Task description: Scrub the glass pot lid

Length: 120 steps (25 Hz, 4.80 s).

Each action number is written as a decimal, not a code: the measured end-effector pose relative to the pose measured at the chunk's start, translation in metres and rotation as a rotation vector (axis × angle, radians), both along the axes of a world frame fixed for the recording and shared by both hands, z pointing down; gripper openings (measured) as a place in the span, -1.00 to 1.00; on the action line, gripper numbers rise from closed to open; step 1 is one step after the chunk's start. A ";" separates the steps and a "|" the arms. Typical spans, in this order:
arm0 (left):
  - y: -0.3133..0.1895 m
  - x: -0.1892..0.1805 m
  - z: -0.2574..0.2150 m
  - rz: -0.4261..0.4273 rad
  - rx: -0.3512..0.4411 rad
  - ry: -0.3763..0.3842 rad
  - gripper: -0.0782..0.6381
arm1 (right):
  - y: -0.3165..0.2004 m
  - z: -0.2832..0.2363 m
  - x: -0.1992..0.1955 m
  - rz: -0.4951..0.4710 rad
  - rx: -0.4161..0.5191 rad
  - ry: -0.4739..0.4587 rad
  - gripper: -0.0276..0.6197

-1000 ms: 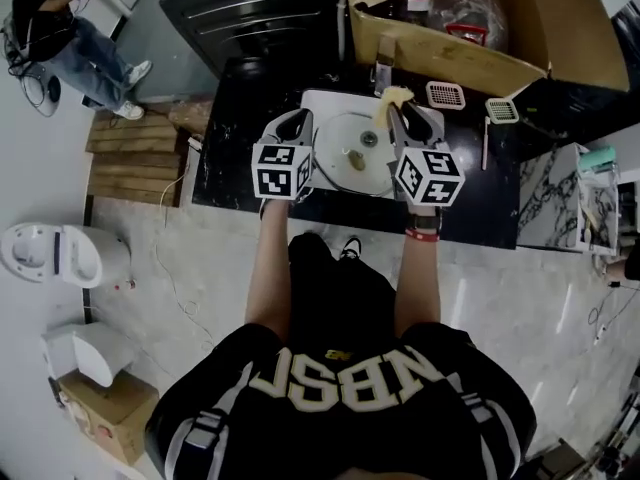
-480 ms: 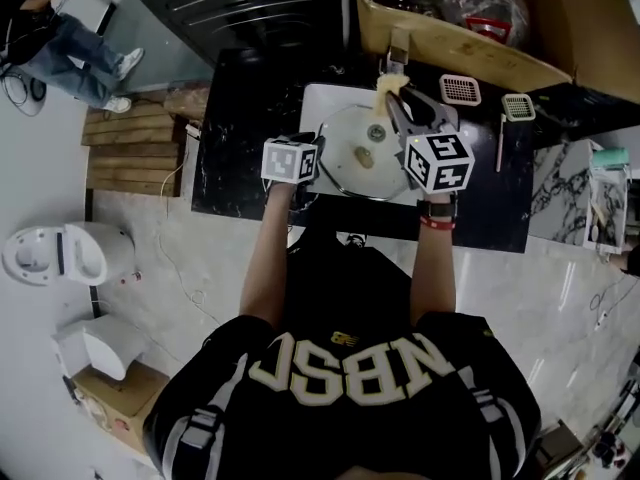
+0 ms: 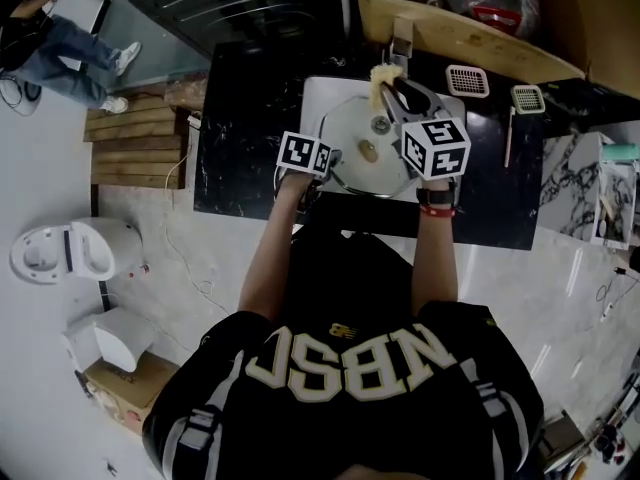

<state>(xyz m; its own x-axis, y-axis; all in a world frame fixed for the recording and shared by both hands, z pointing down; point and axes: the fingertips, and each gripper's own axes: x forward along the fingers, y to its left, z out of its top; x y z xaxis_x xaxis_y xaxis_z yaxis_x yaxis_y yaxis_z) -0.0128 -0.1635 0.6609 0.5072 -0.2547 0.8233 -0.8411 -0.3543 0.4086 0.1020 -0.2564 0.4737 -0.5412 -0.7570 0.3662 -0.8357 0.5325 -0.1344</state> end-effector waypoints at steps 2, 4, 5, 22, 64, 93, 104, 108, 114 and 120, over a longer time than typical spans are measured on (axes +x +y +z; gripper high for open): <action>0.007 0.001 0.006 -0.002 -0.058 0.005 -0.08 | -0.003 0.002 -0.001 -0.002 -0.005 -0.005 -0.61; 0.012 0.003 0.011 -0.011 -0.116 0.033 -0.01 | -0.005 0.005 -0.003 -0.005 -0.011 -0.011 -0.61; 0.015 0.005 0.013 -0.017 -0.149 0.053 0.04 | -0.005 0.006 -0.005 -0.008 -0.015 -0.013 -0.61; 0.036 0.005 0.031 -0.103 -0.339 0.067 0.09 | -0.010 0.006 -0.015 -0.056 -0.016 -0.006 -0.61; -0.003 -0.013 0.005 -0.384 -0.243 0.413 -0.53 | 0.061 0.132 -0.027 -0.144 -0.260 0.039 -0.61; -0.002 -0.009 -0.002 -0.239 -0.173 0.341 -0.45 | -0.024 0.239 -0.101 -0.274 -0.238 0.387 -0.66; 0.003 -0.012 0.001 -0.255 -0.199 0.343 -0.43 | -0.040 0.288 -0.048 -0.223 -0.311 0.545 -0.67; 0.005 -0.015 0.003 -0.278 -0.219 0.361 -0.43 | -0.034 0.301 -0.036 -0.243 -0.333 0.597 -0.67; 0.005 -0.015 0.004 -0.275 -0.226 0.356 -0.43 | -0.027 0.315 -0.001 -0.232 -0.390 0.674 -0.67; 0.005 -0.014 0.004 -0.280 -0.222 0.365 -0.43 | -0.006 0.324 0.046 -0.262 -0.451 0.802 -0.68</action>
